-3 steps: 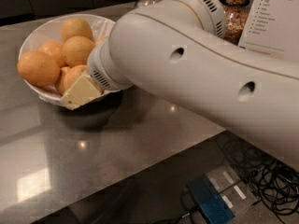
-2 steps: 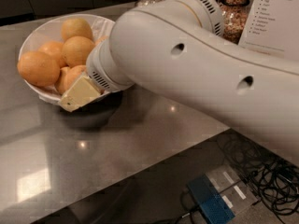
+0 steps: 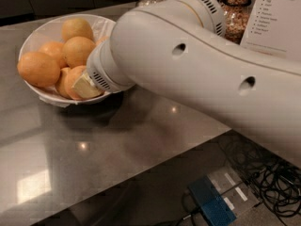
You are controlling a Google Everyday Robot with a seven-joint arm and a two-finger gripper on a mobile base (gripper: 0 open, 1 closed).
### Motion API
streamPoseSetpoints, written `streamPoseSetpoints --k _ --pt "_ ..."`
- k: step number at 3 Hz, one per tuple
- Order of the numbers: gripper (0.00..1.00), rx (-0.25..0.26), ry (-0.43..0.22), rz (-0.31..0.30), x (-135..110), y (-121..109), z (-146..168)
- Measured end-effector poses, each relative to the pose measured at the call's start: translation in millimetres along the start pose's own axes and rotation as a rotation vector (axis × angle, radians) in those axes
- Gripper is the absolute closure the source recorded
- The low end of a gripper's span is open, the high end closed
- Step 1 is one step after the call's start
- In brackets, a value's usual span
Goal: Pick orange from white bowl
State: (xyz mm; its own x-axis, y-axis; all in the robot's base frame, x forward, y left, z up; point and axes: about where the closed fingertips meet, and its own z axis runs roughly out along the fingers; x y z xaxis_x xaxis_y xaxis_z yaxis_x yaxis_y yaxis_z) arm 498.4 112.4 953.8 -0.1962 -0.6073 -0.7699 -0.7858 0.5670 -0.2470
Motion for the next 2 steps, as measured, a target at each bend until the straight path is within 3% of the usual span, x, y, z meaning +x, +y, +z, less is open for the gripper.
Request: streamPoseSetpoints --k 1,2 --pt "0.66 0.0 0.0 0.0 0.0 0.0 0.0" --pt "0.62 0.0 0.0 0.0 -0.1 0.0 0.0"
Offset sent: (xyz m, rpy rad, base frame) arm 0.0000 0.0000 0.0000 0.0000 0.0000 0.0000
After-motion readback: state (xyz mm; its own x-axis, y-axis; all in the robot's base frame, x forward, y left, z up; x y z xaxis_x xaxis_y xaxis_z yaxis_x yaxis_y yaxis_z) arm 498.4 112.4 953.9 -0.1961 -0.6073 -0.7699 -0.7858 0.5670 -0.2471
